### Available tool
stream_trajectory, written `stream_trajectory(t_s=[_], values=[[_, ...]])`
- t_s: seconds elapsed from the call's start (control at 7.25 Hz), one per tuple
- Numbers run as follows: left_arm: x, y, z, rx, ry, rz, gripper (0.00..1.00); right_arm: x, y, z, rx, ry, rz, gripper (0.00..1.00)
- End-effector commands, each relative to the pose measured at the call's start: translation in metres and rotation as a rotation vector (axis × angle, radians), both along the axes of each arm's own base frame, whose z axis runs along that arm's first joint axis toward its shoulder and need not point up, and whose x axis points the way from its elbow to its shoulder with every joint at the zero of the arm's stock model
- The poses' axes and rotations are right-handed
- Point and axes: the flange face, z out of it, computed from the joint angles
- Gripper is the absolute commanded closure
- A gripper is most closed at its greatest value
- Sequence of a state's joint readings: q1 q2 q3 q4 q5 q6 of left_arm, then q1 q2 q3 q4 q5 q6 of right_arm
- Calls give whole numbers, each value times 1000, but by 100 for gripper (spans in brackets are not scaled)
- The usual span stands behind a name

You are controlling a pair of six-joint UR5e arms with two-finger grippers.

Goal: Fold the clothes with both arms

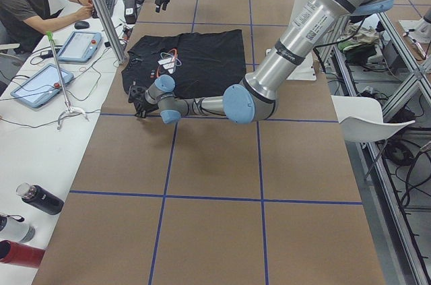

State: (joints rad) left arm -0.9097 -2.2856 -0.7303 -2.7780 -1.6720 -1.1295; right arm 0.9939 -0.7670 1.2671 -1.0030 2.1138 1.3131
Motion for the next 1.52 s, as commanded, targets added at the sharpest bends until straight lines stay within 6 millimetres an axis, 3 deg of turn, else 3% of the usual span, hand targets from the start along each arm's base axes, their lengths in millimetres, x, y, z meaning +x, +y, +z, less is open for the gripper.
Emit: stream_trajectory(t_s=[0.0,1.38], values=[[0,0,-1,18,-16,12,55,0,0,0,1,-1,0,1],[4,2,-1,26,-26,26,57,1,0,0,4,-4,2,1]])
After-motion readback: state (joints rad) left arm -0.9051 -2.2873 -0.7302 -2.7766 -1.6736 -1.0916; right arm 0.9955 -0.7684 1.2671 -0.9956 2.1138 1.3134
